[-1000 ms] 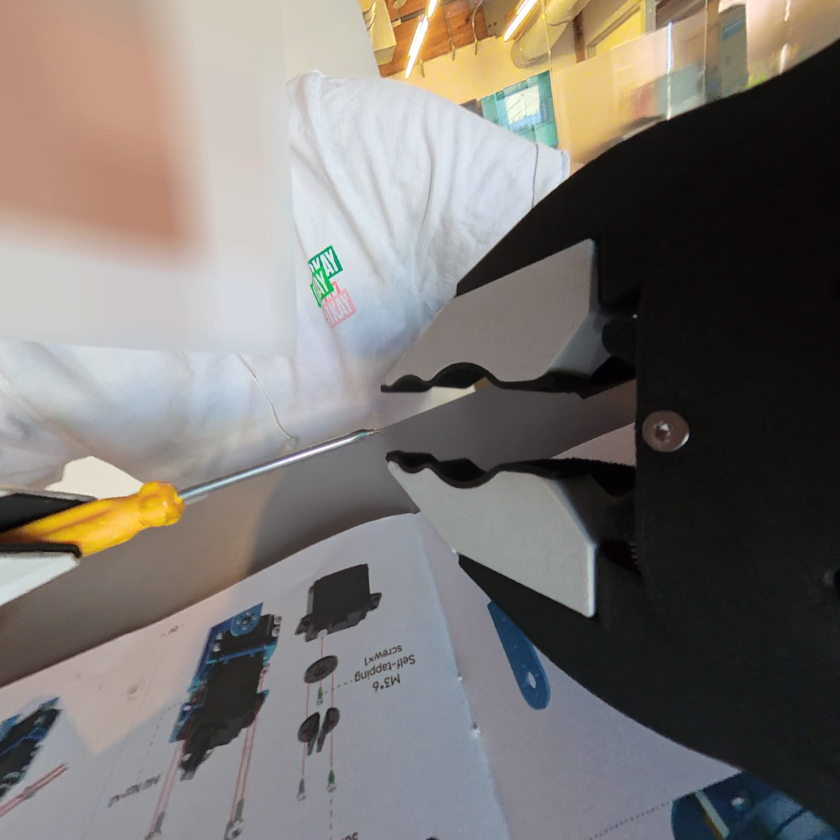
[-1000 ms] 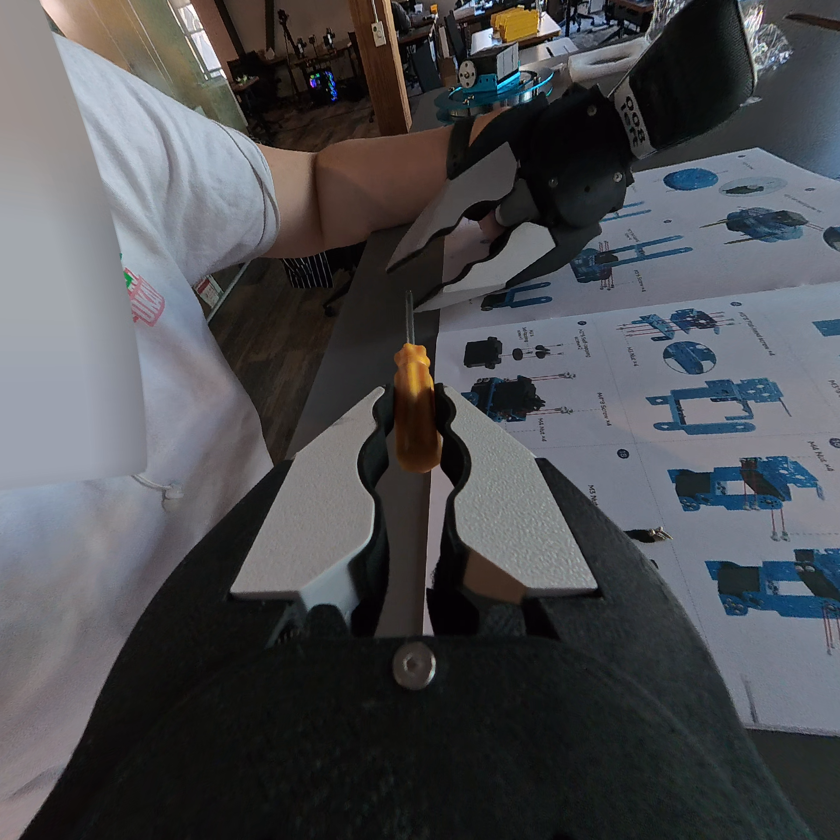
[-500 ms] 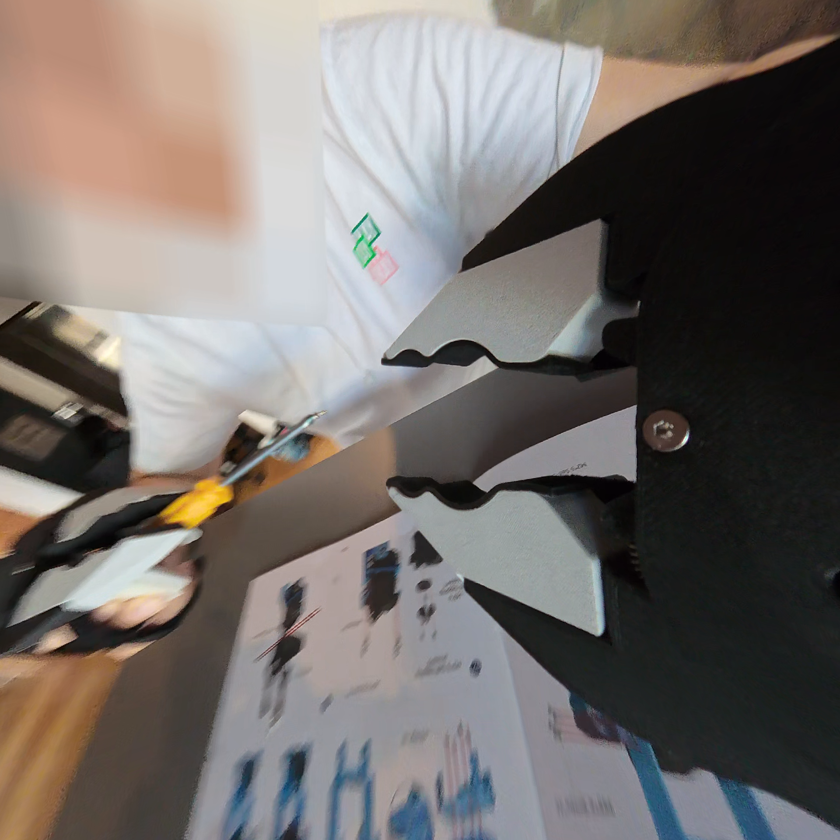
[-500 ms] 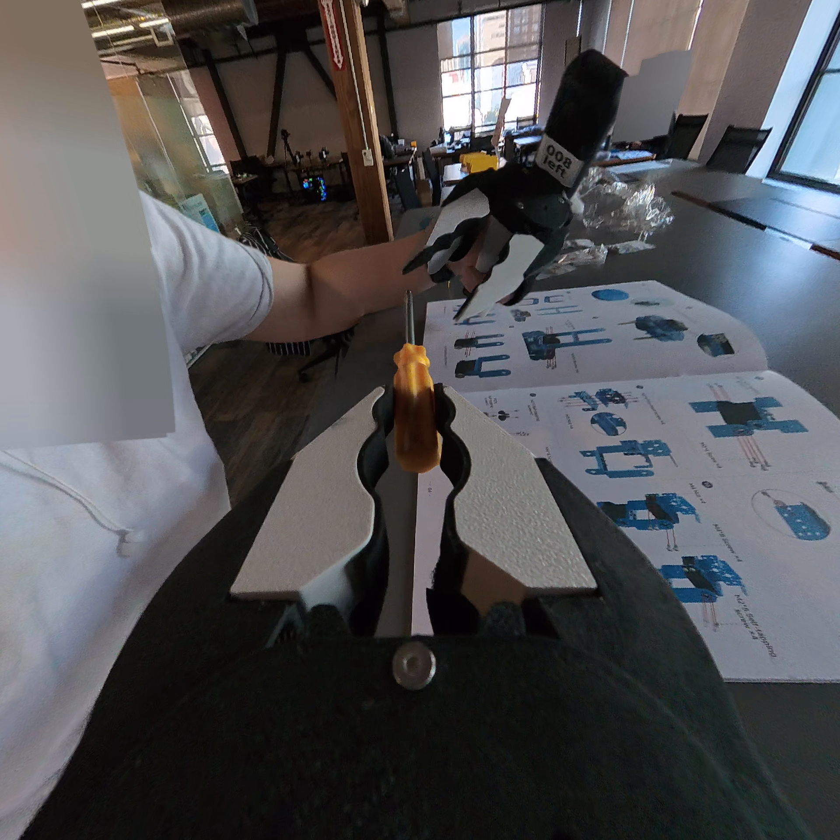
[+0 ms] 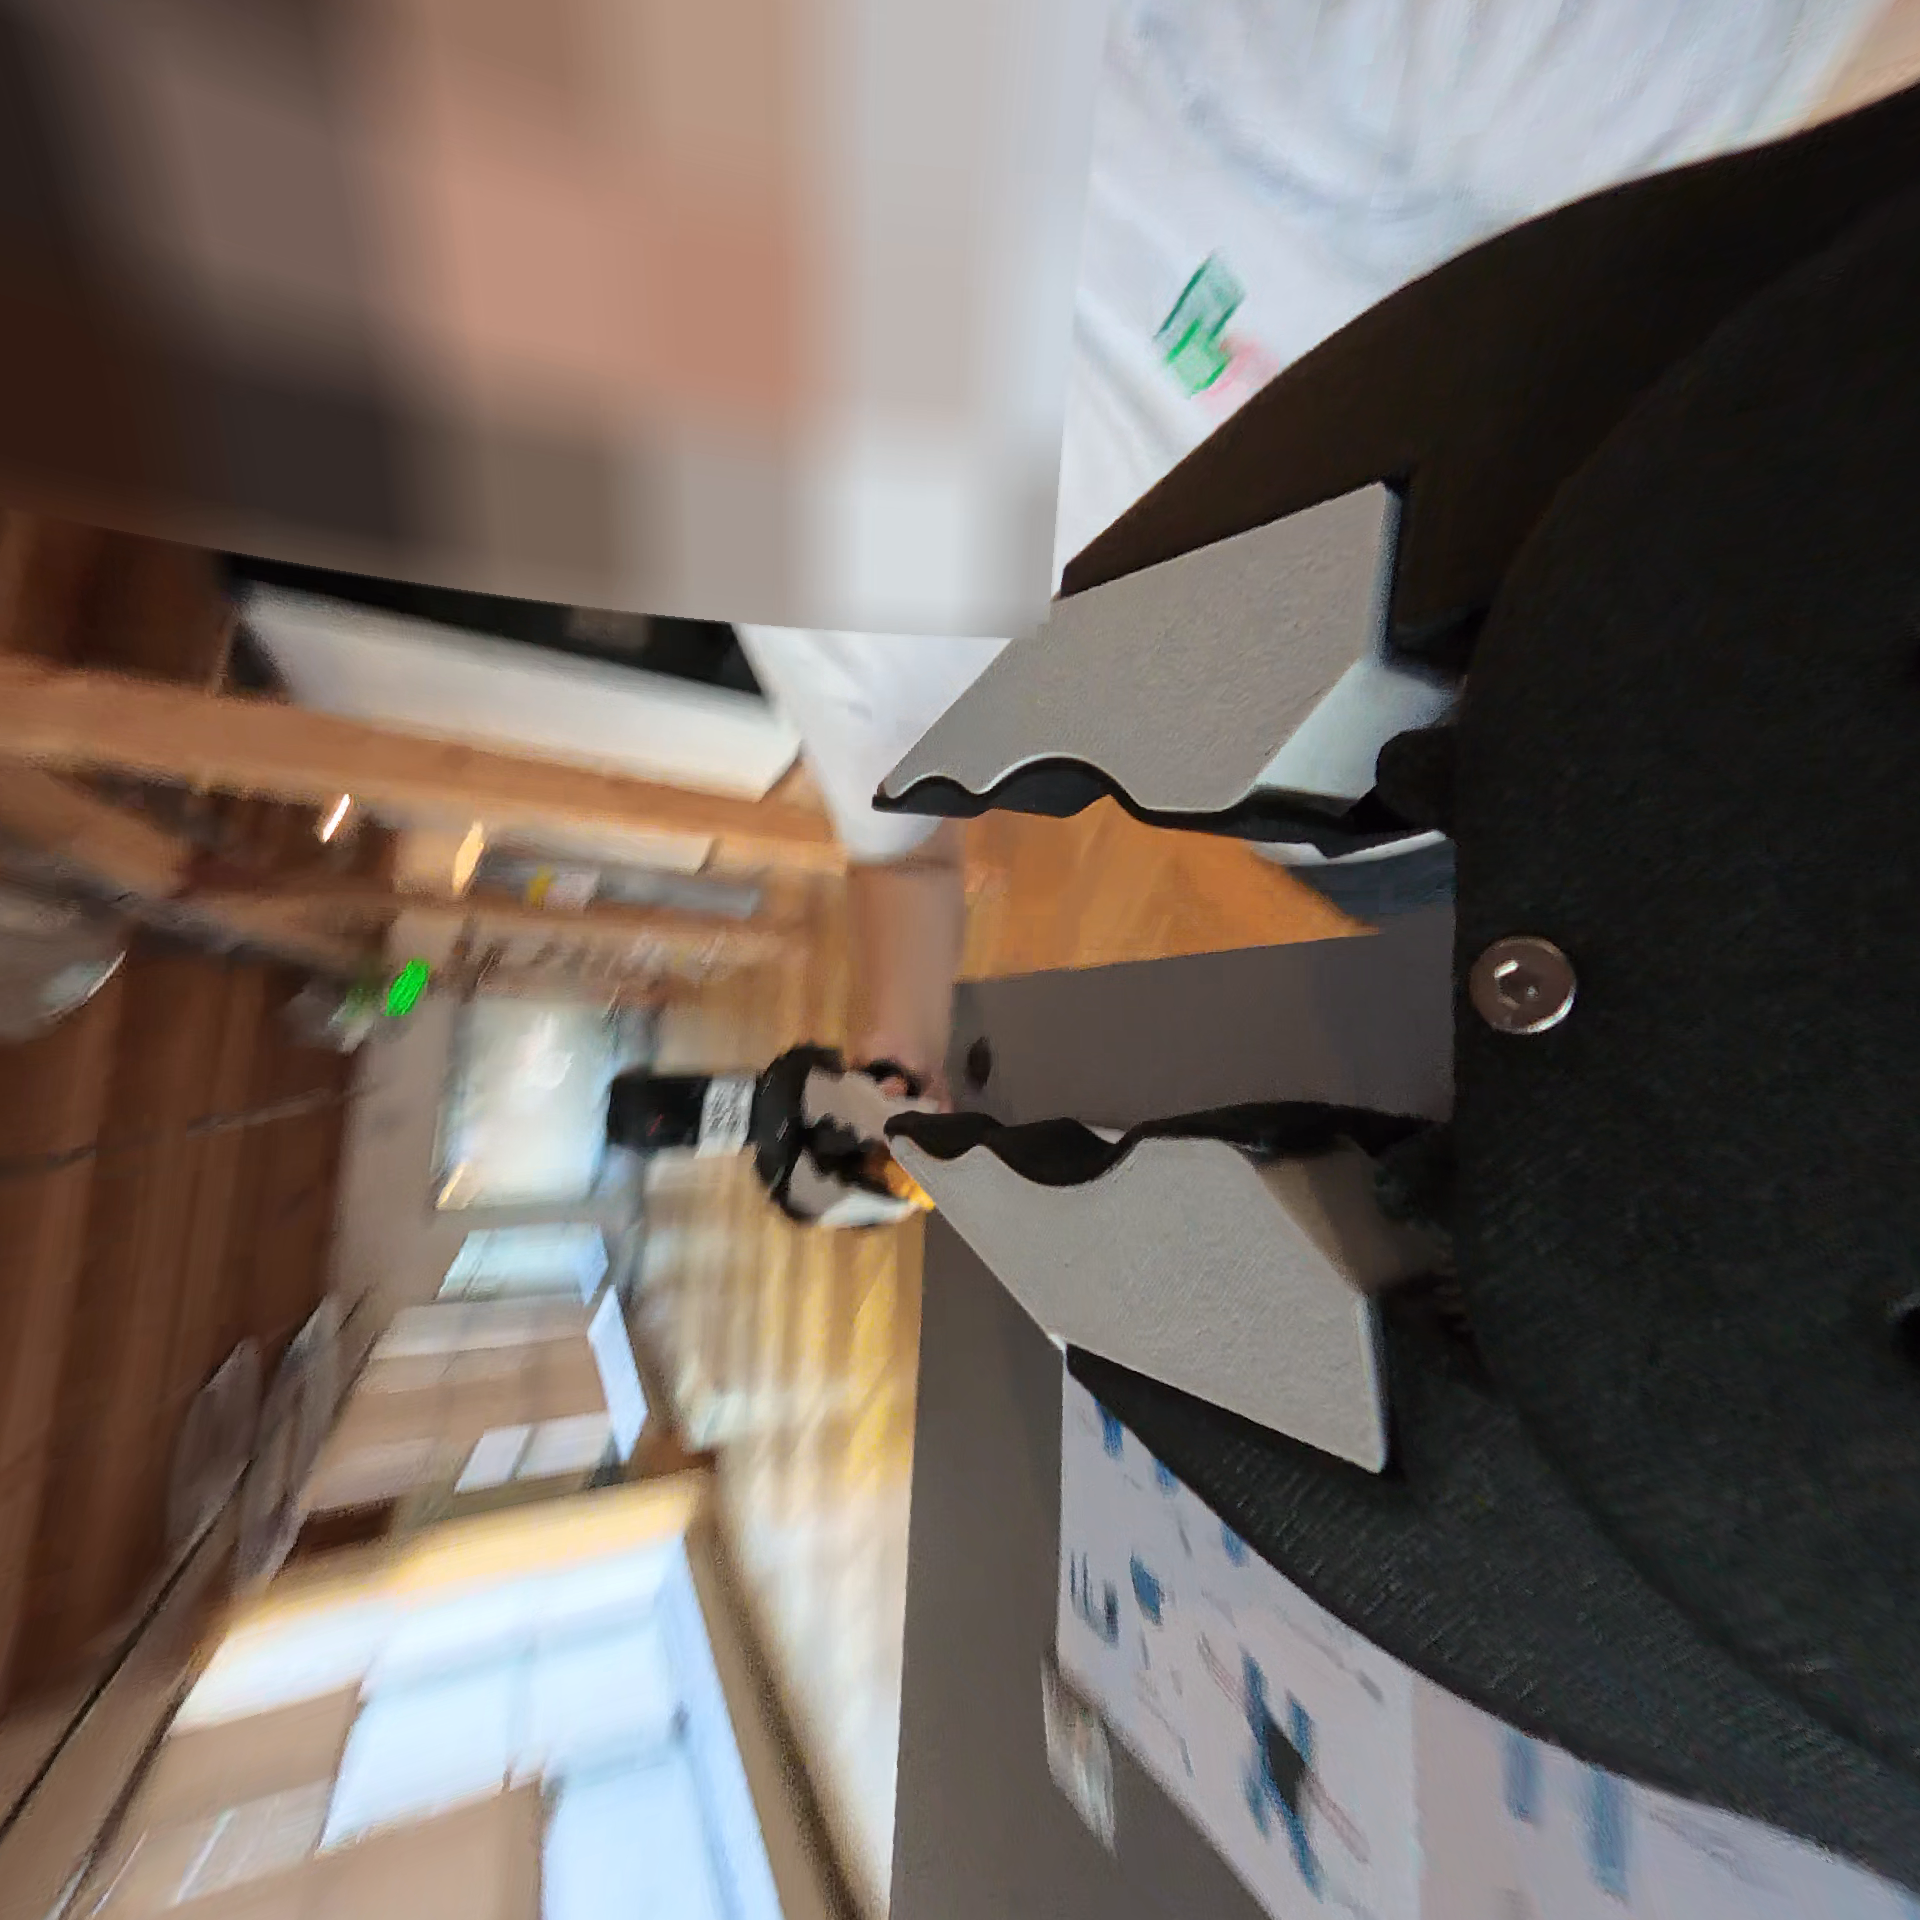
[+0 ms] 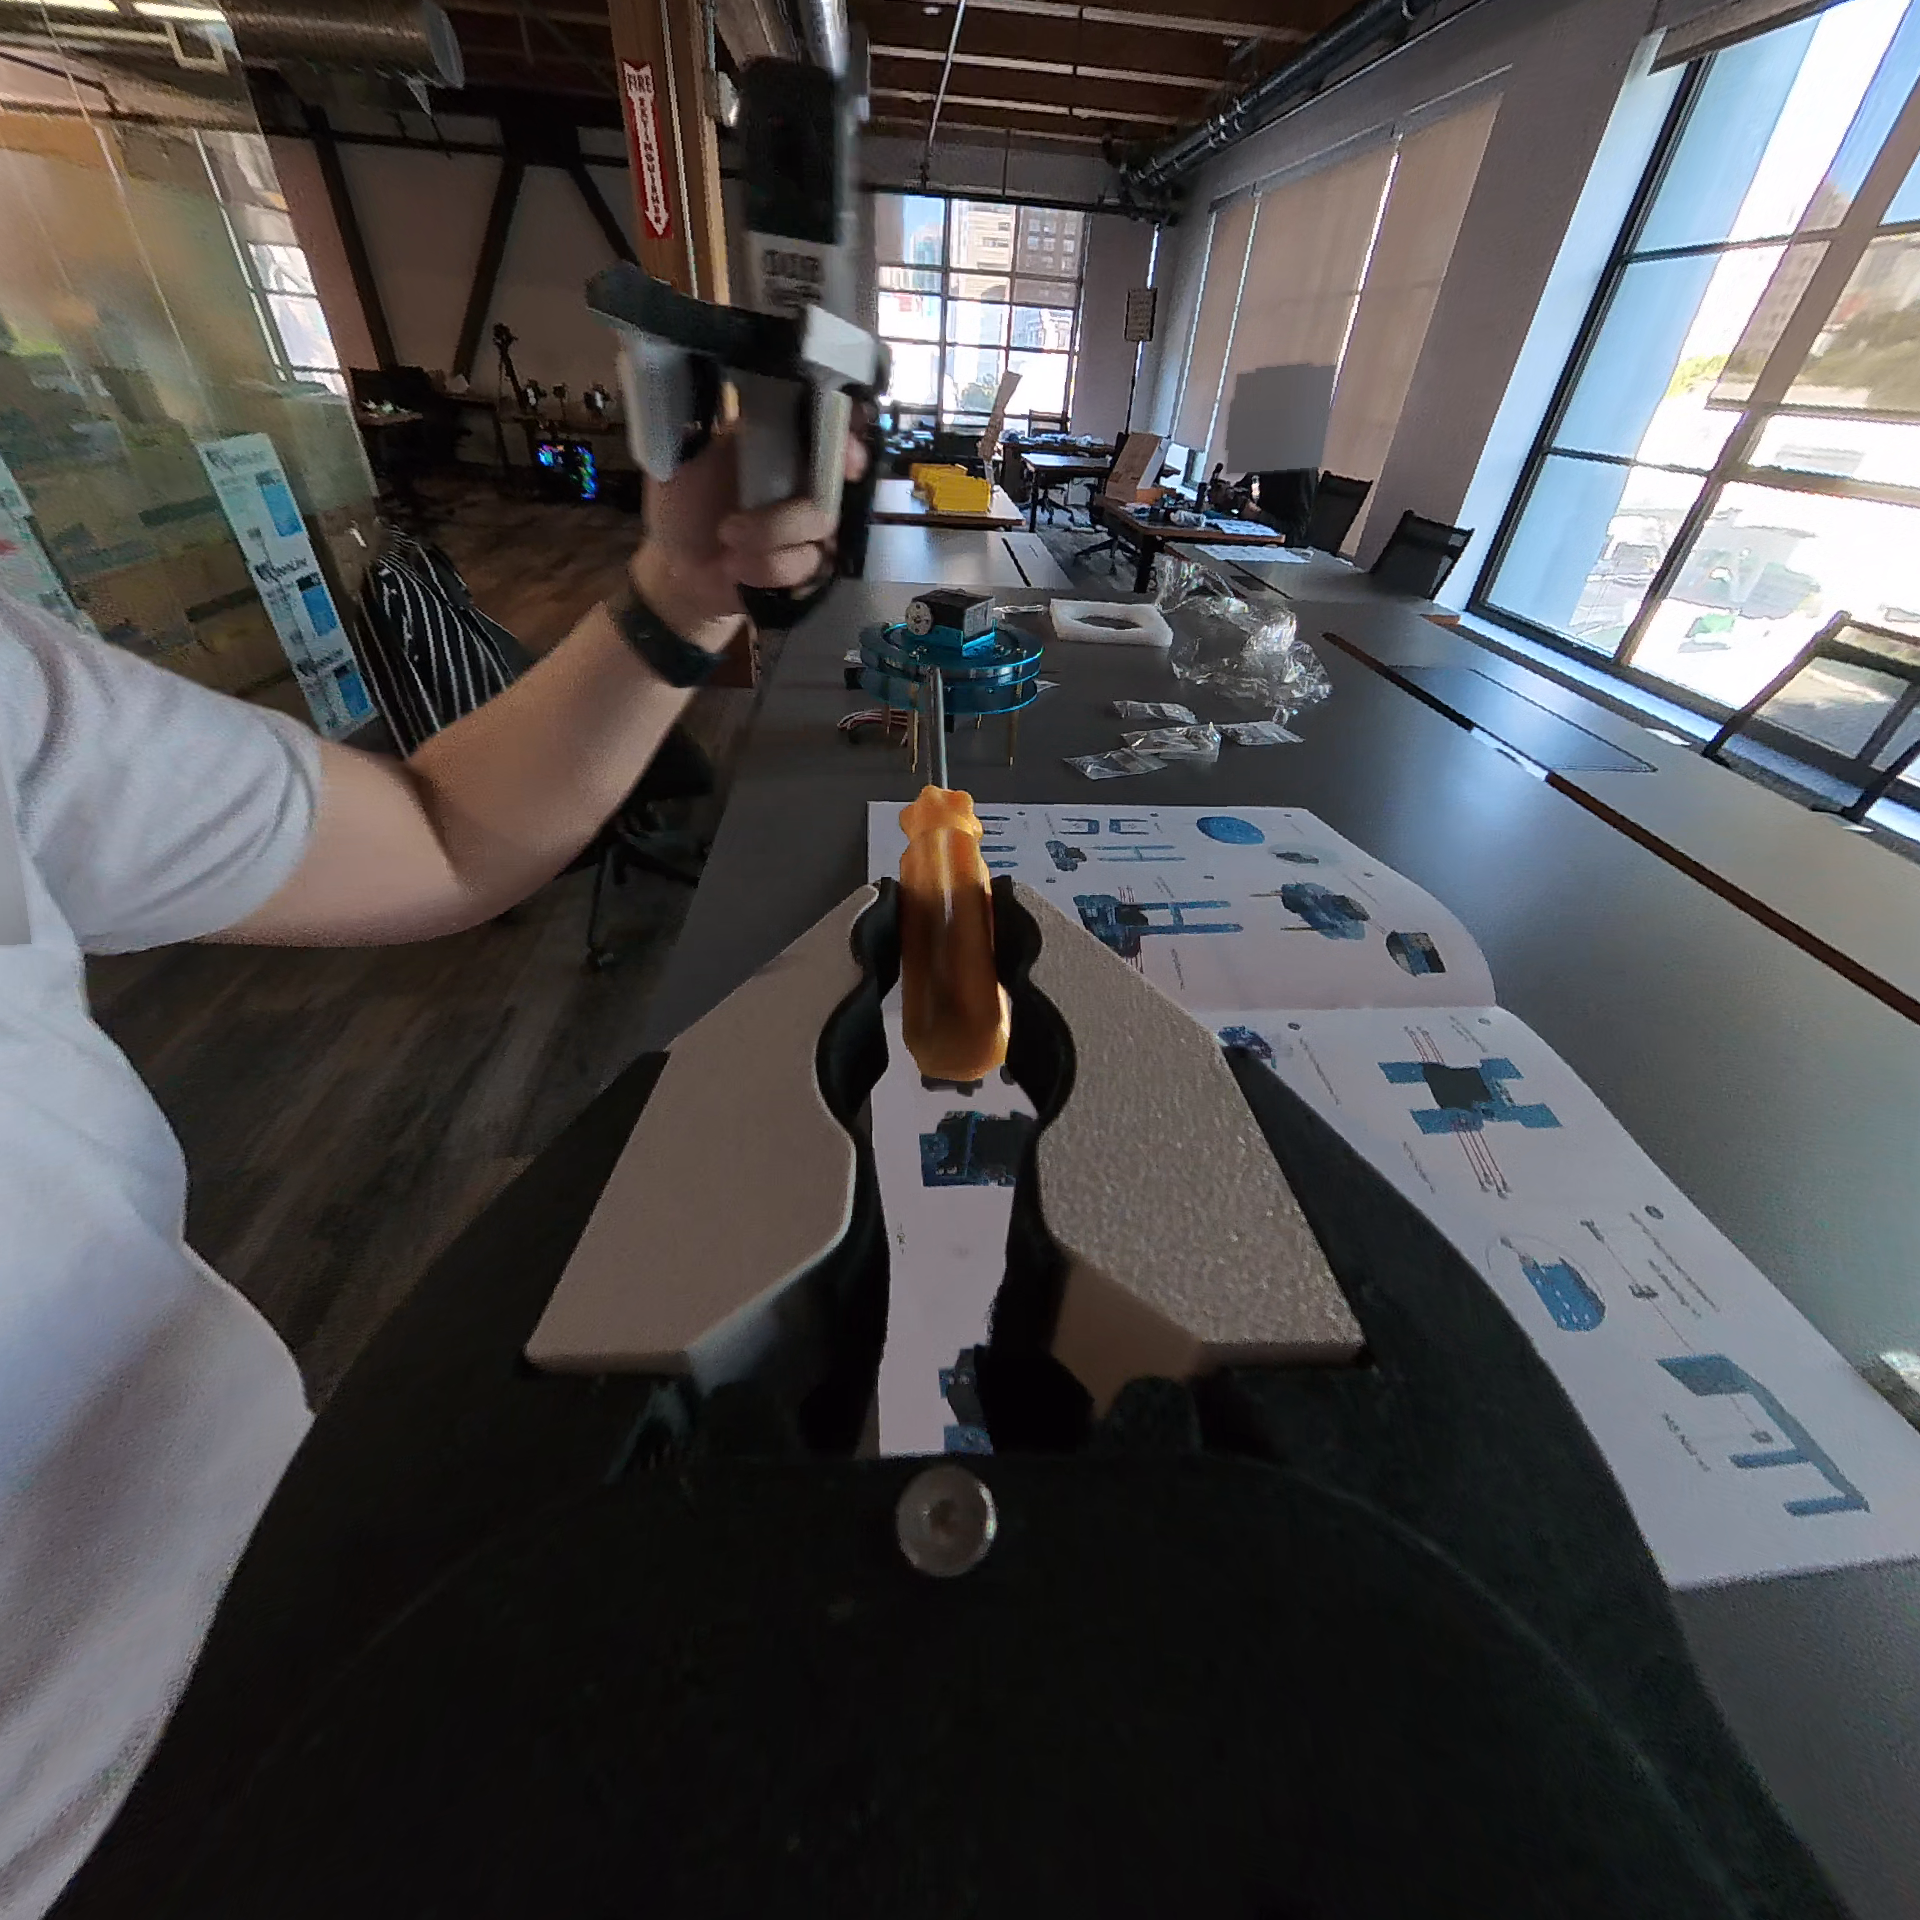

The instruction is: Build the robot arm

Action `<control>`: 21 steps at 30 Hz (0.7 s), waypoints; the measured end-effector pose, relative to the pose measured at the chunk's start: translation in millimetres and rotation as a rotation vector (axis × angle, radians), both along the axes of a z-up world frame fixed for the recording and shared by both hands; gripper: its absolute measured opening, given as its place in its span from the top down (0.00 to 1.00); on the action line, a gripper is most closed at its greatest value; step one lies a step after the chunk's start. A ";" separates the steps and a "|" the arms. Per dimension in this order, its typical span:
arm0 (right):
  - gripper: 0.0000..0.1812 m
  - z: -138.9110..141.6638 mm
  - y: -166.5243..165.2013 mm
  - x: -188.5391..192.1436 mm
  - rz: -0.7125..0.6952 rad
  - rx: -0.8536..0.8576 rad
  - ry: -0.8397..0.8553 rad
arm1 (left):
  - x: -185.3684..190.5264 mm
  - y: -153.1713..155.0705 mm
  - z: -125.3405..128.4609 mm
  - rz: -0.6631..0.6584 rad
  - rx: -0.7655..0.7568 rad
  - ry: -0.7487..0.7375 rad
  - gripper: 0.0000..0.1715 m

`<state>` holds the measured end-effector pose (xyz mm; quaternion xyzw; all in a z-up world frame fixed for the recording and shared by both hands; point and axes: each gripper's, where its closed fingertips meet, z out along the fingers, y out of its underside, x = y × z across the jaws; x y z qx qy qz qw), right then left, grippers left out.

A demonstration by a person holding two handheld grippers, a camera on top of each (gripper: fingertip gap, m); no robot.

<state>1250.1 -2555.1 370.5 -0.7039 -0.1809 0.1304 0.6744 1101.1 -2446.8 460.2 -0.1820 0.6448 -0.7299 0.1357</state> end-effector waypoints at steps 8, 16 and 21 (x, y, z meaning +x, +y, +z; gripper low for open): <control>0.91 10.3 46.1 -51.8 -0.082 0.043 -0.042 | -115.6 95.5 -52.5 0.664 -0.004 -0.027 0.66; 0.91 6.6 122.0 -111.9 -0.093 0.056 -0.144 | -158.6 188.6 -120.9 0.953 0.094 0.134 0.59; 0.91 -0.5 170.9 -127.6 -0.100 0.110 -0.196 | -142.0 233.3 -101.8 0.982 -0.047 0.035 0.61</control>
